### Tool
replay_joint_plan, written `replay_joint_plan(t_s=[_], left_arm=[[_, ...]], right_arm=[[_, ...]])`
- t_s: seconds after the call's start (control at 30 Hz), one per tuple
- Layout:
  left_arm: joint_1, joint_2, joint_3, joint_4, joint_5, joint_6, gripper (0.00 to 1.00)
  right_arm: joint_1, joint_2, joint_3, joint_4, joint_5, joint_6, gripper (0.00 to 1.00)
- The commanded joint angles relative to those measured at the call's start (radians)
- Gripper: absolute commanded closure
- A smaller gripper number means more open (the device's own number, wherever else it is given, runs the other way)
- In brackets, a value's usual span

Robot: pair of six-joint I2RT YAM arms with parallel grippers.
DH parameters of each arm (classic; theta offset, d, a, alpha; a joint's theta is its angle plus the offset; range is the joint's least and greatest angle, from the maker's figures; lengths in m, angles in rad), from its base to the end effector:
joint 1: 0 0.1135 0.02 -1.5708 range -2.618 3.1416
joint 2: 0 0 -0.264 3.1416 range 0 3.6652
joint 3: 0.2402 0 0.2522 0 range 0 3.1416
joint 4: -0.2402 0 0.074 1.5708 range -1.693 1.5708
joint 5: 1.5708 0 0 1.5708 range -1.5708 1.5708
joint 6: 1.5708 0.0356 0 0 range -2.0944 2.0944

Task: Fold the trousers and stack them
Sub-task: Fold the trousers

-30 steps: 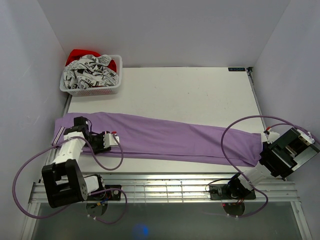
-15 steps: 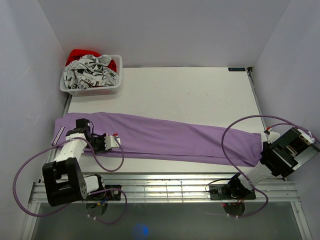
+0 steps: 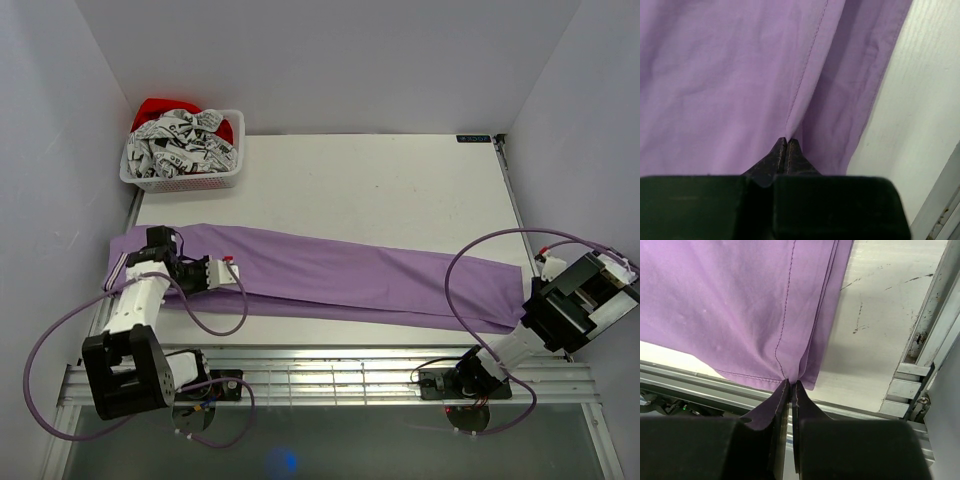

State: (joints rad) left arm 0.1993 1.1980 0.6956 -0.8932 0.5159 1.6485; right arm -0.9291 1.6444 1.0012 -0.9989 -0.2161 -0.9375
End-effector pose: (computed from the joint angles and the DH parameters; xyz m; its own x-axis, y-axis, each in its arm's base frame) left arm 0.1855 0.0196 0.1906 -0.0127 0.8822 -0.4708 0.9691 0.1268 0.2115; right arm 0.1639 -0.2066 0.1694 -0.9914 0.0115 -0.1302 -0.0128 0.9828 0.1840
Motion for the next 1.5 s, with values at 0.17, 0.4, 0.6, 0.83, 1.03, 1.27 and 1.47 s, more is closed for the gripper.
replay_joint_plan(t_s=[0.17,0.4,0.6,0.83,1.03,1.27,1.47], left_arm=[[-0.003,-0.104,0.123,-0.092,0.035,-0.033,1.0],[0.009,-0.15,0.147,-0.121,0.013,-0.033,1.0],[0.067,-0.144,0.177,-0.125,0.007,-0.023,1.0],[0.242,-0.101,0.179,-0.161,0.042,0.126,1.0],[0.262,-0.133,0.07,-0.191,0.047,0.21,1.0],[0.262,-0.159,-0.087,-0.106,0.009,0.246,0.92],[0.262,-0.175,-0.067,-0.117,0.058,0.189,0.38]], right_arm=[[-0.004,-0.02,0.099,-0.07,-0.055,-0.009,0.92],[-0.001,-0.015,0.096,-0.06,-0.042,-0.018,0.92],[-0.001,-0.024,0.088,-0.041,-0.006,-0.041,0.92],[-0.002,-0.017,0.093,-0.043,0.001,-0.043,0.92],[-0.002,-0.014,0.005,0.022,0.018,-0.04,0.92],[0.001,0.014,-0.016,0.055,0.026,-0.024,0.88],[0.001,0.018,0.068,-0.009,-0.029,-0.026,0.39]])
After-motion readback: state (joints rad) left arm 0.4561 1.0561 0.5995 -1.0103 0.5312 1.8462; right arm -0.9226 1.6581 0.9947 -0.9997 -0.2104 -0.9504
